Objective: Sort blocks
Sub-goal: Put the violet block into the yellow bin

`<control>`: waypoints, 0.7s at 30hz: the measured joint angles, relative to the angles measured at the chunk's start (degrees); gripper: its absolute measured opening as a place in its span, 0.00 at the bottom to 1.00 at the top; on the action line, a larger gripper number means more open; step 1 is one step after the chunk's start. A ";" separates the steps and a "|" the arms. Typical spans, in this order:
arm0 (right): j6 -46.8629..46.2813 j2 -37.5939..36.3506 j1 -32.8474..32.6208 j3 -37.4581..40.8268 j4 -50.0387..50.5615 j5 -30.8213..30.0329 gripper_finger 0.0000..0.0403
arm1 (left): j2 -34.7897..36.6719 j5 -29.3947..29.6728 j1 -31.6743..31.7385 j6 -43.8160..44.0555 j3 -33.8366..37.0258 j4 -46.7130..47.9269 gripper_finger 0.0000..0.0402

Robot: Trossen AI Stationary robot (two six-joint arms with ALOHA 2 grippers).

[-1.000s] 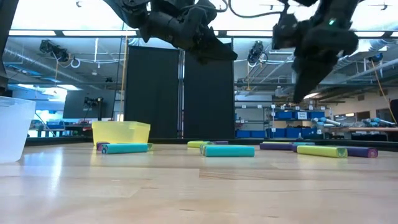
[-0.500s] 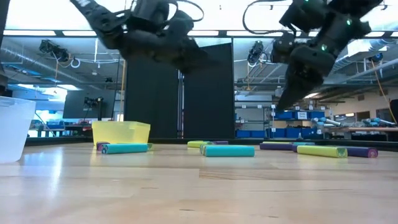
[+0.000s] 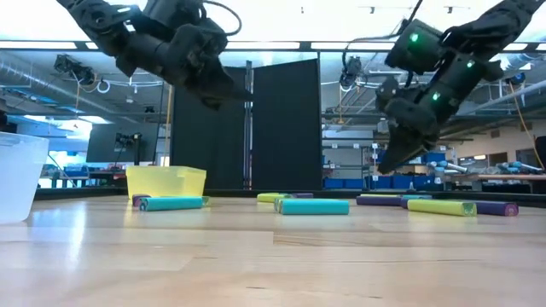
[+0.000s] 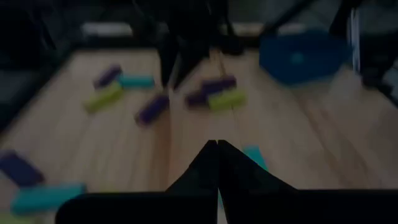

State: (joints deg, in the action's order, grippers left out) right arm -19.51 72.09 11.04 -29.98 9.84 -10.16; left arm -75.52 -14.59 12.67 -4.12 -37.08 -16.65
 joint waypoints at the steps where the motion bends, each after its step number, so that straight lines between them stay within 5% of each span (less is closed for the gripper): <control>1: 0.61 0.15 0.79 0.00 0.58 0.54 0.31 | -0.24 0.00 -0.13 0.00 0.00 0.84 0.02; 11: 6.67 5.95 6.34 0.00 -0.05 1.20 0.52 | -0.75 0.02 -2.24 0.12 -0.02 3.60 0.12; 21: 9.12 12.58 8.49 -0.16 -4.42 4.61 0.45 | -0.76 1.07 -3.79 3.09 -0.04 5.95 0.28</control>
State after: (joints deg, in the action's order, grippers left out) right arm -10.39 84.67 19.53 -30.14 5.42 -5.55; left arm -76.28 -13.52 8.88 -1.03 -37.12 -10.70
